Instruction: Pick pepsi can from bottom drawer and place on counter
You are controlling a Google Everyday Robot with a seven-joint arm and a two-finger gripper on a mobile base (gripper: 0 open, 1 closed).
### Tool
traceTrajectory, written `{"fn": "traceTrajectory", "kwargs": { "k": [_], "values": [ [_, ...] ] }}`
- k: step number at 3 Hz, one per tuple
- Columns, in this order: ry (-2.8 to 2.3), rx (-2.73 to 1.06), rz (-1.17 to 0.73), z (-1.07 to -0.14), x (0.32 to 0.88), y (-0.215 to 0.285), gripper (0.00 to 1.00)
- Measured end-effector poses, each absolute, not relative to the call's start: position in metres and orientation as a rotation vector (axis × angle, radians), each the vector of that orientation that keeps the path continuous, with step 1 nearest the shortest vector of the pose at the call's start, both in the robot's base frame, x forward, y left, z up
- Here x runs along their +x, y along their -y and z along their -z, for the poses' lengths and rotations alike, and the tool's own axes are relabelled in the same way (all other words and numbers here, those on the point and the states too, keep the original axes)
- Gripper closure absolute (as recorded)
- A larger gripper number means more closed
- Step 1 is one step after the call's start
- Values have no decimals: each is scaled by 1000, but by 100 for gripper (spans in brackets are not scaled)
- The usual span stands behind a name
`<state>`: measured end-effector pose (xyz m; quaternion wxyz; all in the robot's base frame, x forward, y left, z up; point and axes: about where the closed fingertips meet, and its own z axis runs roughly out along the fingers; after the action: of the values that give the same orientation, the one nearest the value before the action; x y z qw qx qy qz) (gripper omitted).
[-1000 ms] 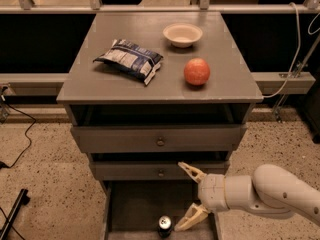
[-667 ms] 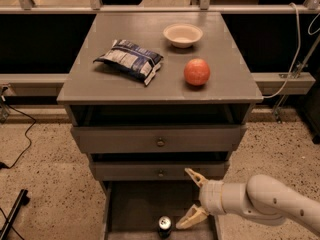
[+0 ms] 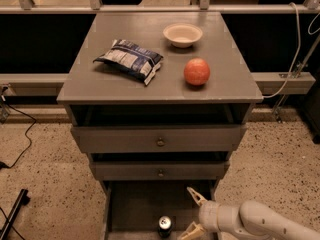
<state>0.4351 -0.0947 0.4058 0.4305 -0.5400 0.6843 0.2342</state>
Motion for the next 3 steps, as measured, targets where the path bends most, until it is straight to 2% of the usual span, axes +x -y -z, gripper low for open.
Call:
{"fn": "traceTrajectory", "kwargs": {
  "k": [2,3],
  "values": [
    [-1683,-1448,-734,-307,408,68,0],
    [-1760,-1361,-761,-276,422,56,0]
  ]
}}
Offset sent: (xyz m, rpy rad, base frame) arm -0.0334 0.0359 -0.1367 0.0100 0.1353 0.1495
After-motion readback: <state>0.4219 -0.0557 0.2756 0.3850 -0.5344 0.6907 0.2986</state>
